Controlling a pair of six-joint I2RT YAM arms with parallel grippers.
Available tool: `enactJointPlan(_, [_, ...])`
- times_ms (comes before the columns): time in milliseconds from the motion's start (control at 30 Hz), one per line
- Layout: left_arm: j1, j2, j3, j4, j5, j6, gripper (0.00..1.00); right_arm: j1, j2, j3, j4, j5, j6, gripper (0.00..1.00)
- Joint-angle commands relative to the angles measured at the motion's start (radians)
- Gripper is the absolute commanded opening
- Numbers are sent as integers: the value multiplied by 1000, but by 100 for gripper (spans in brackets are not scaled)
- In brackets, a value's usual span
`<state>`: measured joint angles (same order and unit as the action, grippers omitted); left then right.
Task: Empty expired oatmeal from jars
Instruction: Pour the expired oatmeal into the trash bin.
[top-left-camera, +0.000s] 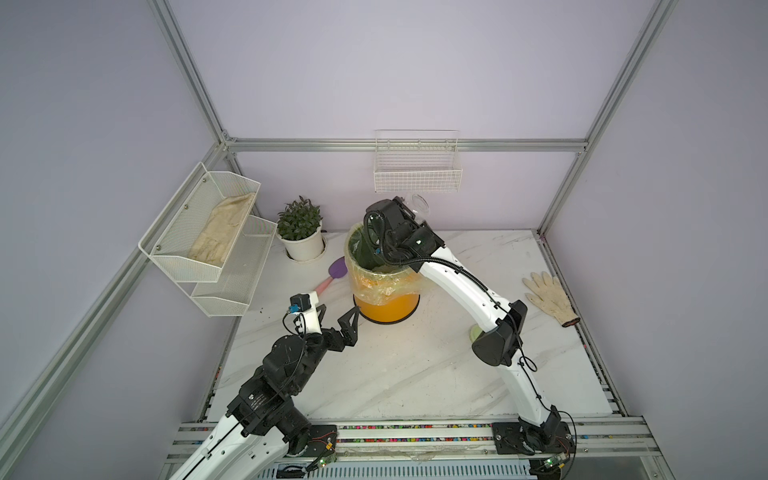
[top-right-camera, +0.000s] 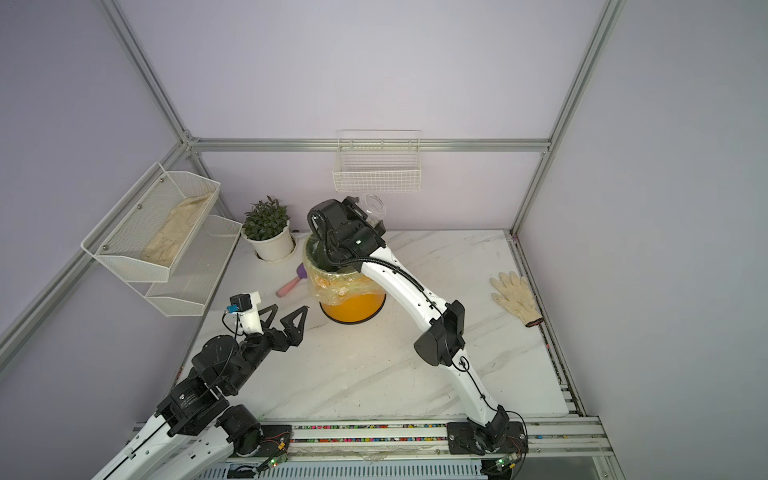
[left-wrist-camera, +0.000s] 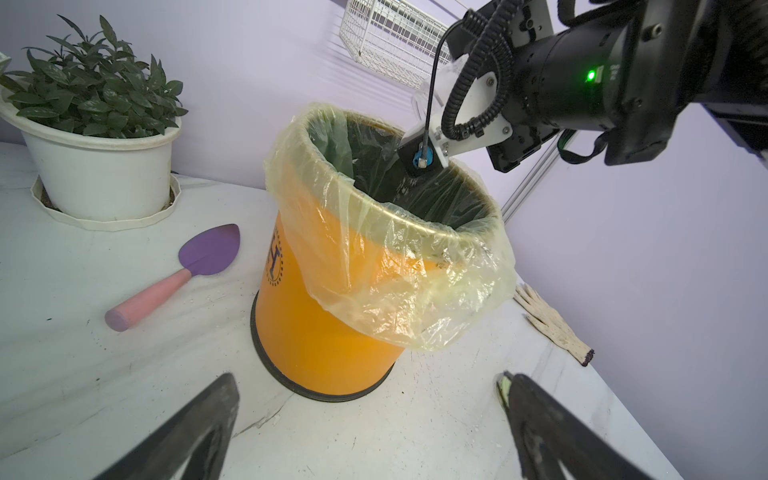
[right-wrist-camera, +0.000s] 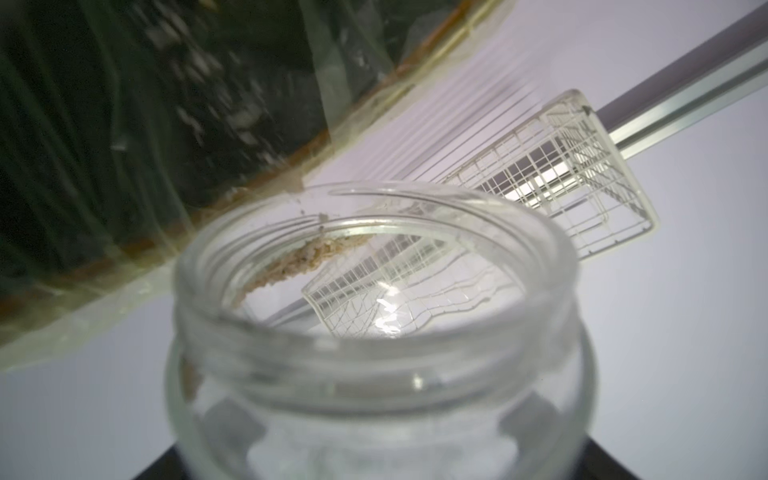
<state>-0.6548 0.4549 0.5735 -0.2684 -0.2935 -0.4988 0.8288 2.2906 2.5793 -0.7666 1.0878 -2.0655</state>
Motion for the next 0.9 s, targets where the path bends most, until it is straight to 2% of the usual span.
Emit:
enactJointPlan(0, [6, -1, -35, 45, -1, -17, 100, 39, -39, -82, 17, 177, -413, 4])
enactJointPlan(67, [6, -6, -29, 46, 3, -10, 100, 50, -79, -160, -36, 172, -362, 4])
enactJointPlan(133, [6, -13, -27, 45, 3, -2, 100, 56, -111, -227, -3, 187, -379, 4])
enactJointPlan(200, [6, -13, -25, 47, -2, 8, 100, 55, -117, -278, -3, 316, -385, 4])
enactJointPlan(233, [6, -10, -21, 48, -2, 14, 100, 63, -120, -283, 35, 311, -420, 4])
enactJointPlan(300, [6, -1, -15, 48, 2, 17, 100, 85, -104, -252, 180, 245, -541, 4])
enactJointPlan(400, [6, 10, -21, 63, 10, 17, 100, 90, 40, 56, 93, 154, -536, 4])
enactJointPlan(467, [6, 19, -25, 74, 11, 16, 100, 86, 95, 159, 27, 205, -498, 4])
enactJointPlan(533, [6, 32, -23, 79, 14, 19, 100, 87, 43, 85, 28, 169, -475, 4])
enactJointPlan(567, [6, 38, -19, 78, 14, 20, 100, 92, 0, 5, 117, 105, -515, 4])
enactJointPlan(600, [6, 42, -20, 80, 16, 18, 100, 92, -25, -60, 178, 96, -523, 4])
enactJointPlan(633, [6, 46, -20, 82, 17, 14, 100, 87, -40, -103, 142, 140, -471, 4])
enactJointPlan(667, [6, 51, -18, 83, 19, 14, 100, 83, -45, -112, 79, 165, -431, 4])
enactJointPlan(733, [6, 54, -18, 79, 17, 12, 100, 87, -31, -55, 116, 34, -442, 3])
enactJointPlan(767, [6, 53, -21, 82, 14, 5, 100, 86, -4, -3, 91, 28, -410, 3])
enactJointPlan(833, [6, 55, -25, 96, 15, 2, 100, 83, 22, 40, -129, 150, -282, 3])
enactJointPlan(867, [6, 59, -20, 92, 19, 3, 100, 92, 10, 40, -83, 106, -324, 3])
